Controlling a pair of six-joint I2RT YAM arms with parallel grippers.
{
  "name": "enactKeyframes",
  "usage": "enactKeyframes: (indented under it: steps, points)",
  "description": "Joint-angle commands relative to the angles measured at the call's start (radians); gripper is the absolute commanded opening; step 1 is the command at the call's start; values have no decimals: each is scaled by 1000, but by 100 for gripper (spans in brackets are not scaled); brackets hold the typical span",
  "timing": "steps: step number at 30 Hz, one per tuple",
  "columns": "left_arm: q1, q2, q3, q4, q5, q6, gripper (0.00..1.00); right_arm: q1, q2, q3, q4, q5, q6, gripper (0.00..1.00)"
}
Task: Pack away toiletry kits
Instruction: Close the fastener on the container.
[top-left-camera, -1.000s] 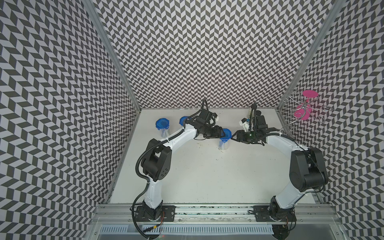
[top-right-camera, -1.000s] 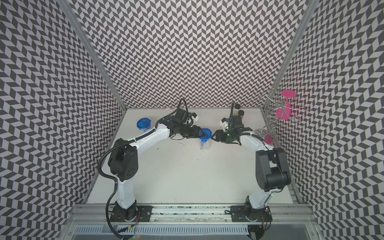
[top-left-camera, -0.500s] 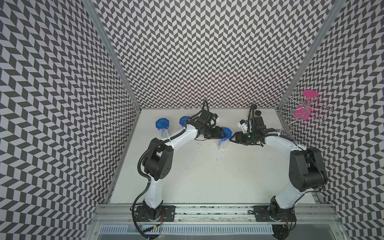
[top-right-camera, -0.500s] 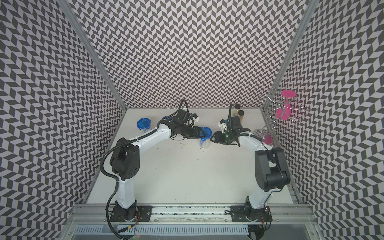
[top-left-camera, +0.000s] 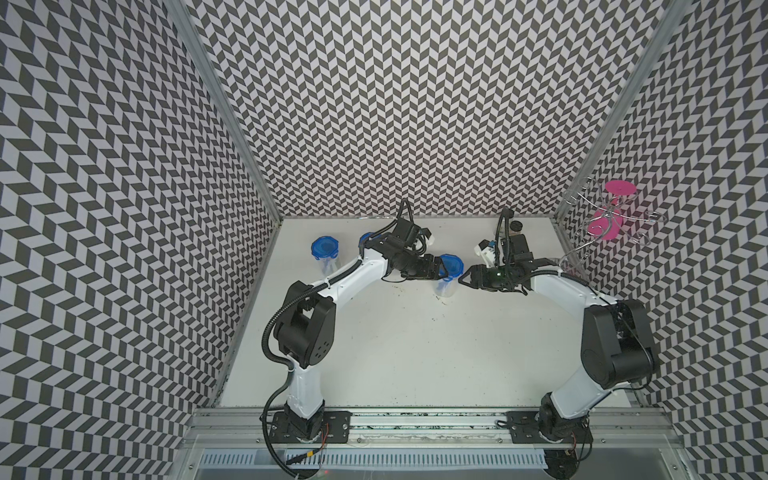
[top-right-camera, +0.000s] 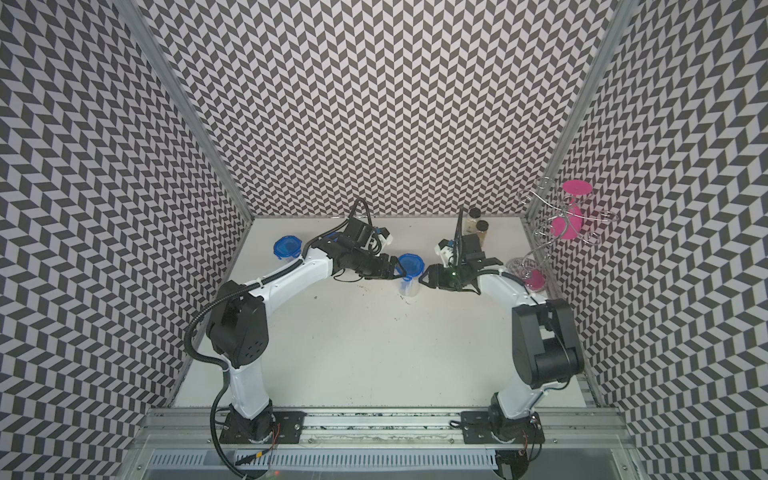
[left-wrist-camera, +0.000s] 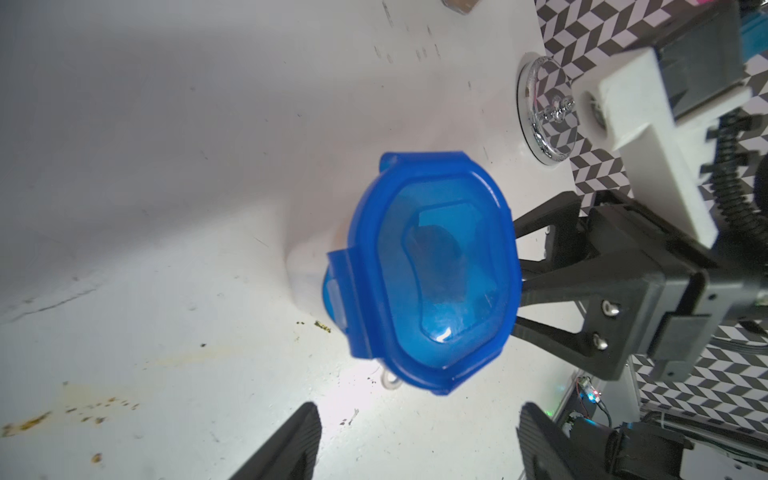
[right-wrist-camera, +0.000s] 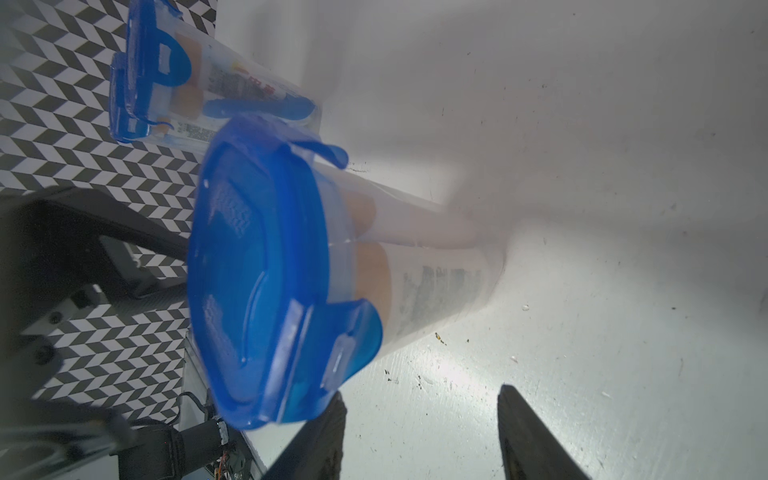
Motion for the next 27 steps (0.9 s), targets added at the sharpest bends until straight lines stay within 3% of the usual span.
enactKeyframes:
  steps: [1, 13, 27]
  points:
    - [9, -33, 50, -72, -56, 51, 80, -7, -58, -17, 2, 11, -19, 59]
    - [9, -38, 160, -132, -206, 146, 91, -10, -232, -50, 23, 115, -57, 86]
    - [20, -97, 124, -143, -291, 149, 97, -16, -286, -50, 61, 220, -58, 100]
